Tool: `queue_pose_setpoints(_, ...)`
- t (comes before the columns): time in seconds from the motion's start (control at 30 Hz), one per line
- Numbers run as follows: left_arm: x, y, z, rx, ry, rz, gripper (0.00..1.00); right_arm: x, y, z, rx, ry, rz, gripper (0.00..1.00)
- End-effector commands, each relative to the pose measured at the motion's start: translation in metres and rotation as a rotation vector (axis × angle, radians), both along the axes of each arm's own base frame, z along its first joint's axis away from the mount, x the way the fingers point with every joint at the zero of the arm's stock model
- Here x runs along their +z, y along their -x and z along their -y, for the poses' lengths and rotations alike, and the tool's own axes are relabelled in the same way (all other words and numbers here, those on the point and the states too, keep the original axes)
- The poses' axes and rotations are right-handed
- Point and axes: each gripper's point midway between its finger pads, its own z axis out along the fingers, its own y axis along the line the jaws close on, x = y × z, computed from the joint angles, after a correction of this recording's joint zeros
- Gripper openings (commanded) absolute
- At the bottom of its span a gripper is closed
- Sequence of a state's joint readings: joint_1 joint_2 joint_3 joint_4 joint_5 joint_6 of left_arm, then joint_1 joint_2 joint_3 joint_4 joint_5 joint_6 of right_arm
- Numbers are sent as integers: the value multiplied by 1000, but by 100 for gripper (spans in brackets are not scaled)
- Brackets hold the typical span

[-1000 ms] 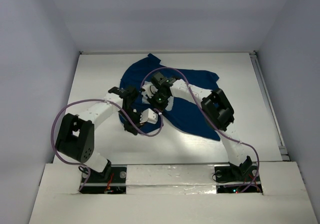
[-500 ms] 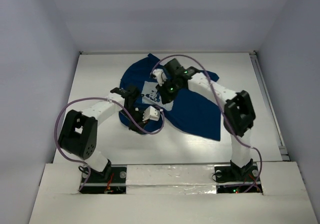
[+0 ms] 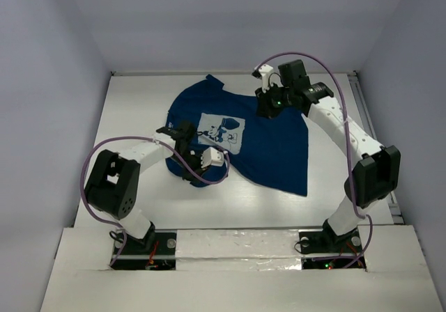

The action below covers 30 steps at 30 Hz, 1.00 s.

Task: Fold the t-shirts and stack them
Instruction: Flatten out the tshirt

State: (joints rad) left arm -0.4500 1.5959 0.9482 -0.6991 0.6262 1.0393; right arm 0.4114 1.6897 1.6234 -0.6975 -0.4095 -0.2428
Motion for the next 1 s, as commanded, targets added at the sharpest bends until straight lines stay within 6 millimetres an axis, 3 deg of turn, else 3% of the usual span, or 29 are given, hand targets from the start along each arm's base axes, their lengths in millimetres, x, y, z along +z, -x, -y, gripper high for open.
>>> queue_pose_setpoints(0.0, -4, -21, 1, 76, -14, 84, 0, 16, 10, -1, 38, -29, 46, 18)
queue_pose_setpoints(0.2, -14, -26, 1, 114, -30, 79, 0, 28, 17, 8, 38, -29, 78, 18)
queue_pose_setpoints(0.47, -35, -10, -11, 101, -96, 3, 0, 42, 24, 10, 47, -34, 101, 18)
queue_pose_setpoints(0.57, -43, 1, -23, 91, -157, -28, 0, 44, 25, 10, 53, -36, 105, 18)
queue_pose_setpoints(0.73, -58, 17, -64, 85, -359, -54, 0, 51, 23, 9, 60, -35, 113, 18)
queue_pose_setpoints(0.97, -55, 34, -92, 68, -490, -107, 0, 58, 20, 6, 68, -43, 120, 17)
